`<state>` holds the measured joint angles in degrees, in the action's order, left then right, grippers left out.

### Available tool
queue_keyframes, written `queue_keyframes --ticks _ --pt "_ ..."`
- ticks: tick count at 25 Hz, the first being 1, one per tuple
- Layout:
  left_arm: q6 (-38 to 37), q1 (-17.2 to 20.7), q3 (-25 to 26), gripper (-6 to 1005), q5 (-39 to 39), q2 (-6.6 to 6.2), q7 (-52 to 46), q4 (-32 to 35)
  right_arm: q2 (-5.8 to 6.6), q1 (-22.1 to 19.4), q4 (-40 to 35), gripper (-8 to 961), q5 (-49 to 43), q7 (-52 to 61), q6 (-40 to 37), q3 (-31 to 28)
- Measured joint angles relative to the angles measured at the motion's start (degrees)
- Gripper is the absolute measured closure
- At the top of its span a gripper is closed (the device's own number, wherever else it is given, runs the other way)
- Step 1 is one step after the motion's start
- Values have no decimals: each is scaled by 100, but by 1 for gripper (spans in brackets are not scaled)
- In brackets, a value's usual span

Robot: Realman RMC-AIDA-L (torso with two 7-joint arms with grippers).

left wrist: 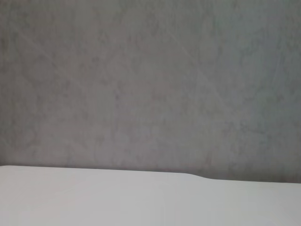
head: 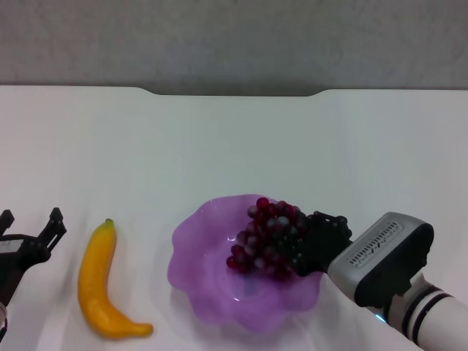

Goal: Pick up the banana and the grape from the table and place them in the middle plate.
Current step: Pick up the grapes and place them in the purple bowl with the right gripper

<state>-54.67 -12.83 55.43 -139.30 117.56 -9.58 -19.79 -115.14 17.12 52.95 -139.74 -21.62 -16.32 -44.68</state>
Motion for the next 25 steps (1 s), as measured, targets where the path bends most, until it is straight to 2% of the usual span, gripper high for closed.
queue_keyframes --ticks 5,11,16,21,25 --pt "0 0 -18 108 -1 3 0 -4 -1 5 -231 579 3 3 -432 28" --pt "-1 3 -18 108 -1 4 -5 -2 -2 -11 -252 422 3 9 -708 57" --pt "-1 4 -15 108 -1 4 -5 -5 0 13 -227 186 7 9 -711 19" --pt "-3 62 -15 107 -1 -3 -30 -8 27 -125 189 130 -20 1 -715 -46" --pt "-23 103 -17 107 -18 -11 -47 -103 43 -370 407 85 -306 -118 -716 -371"
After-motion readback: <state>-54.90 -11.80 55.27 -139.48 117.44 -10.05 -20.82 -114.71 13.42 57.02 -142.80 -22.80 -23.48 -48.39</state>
